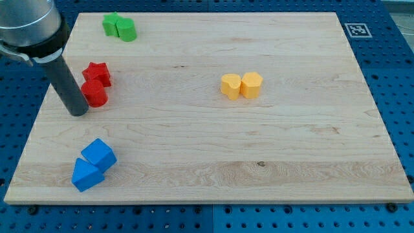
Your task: Move your arm towards red circle
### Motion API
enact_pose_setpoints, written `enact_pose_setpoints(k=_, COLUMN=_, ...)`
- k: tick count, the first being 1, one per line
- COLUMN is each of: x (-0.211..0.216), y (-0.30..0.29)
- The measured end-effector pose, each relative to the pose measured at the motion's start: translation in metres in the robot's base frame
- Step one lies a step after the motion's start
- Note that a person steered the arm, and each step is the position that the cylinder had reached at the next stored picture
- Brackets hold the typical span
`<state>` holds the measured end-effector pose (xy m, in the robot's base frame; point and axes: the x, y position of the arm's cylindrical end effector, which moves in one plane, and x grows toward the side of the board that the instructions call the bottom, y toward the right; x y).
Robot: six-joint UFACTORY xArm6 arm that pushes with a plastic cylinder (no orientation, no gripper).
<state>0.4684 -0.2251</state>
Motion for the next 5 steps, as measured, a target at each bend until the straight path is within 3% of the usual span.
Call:
enact_pose_setpoints(k=3, x=0.0, y=0.0)
enact_pose_setpoints(k=5, x=-0.024, y=-0.032)
